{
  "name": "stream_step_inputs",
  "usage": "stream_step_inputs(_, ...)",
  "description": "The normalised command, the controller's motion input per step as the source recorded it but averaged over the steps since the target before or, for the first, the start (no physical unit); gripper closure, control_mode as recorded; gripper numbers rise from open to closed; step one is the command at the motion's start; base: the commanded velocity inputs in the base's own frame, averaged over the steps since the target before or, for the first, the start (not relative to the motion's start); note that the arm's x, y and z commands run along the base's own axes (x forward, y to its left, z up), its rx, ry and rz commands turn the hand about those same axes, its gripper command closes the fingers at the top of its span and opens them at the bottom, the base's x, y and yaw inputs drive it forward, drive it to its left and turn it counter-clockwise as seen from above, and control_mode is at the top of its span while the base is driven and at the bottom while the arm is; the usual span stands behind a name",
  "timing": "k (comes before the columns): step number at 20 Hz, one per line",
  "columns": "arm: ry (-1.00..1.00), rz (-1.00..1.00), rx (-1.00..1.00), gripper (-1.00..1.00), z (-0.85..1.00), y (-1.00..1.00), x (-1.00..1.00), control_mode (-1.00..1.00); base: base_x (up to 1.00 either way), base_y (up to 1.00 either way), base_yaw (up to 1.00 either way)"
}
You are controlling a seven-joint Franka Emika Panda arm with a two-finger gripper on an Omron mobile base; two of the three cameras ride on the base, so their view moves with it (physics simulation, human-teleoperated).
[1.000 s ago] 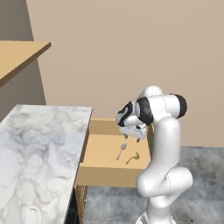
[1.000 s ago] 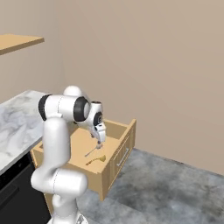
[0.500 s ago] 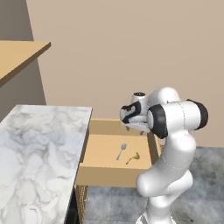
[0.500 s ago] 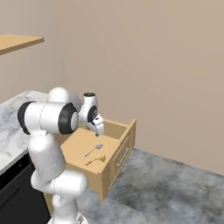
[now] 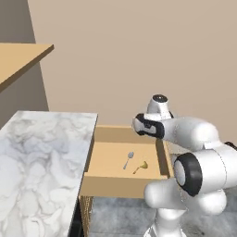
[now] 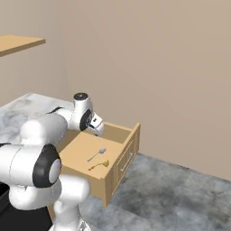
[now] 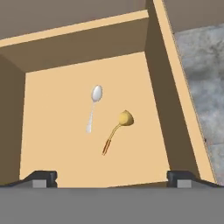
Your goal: Organize the utensils by type. Pick up the wooden spoons from the counter and place them in the open cabinet. Then pick up the metallic utensils from the counter and place them in the open drawer.
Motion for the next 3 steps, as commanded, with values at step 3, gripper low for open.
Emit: stream_step_inputs(3, -0.29, 0.24, -0.09, -1.00, 0.58, 0.00, -0.82, -1.00, 0.00, 0.00, 0.00)
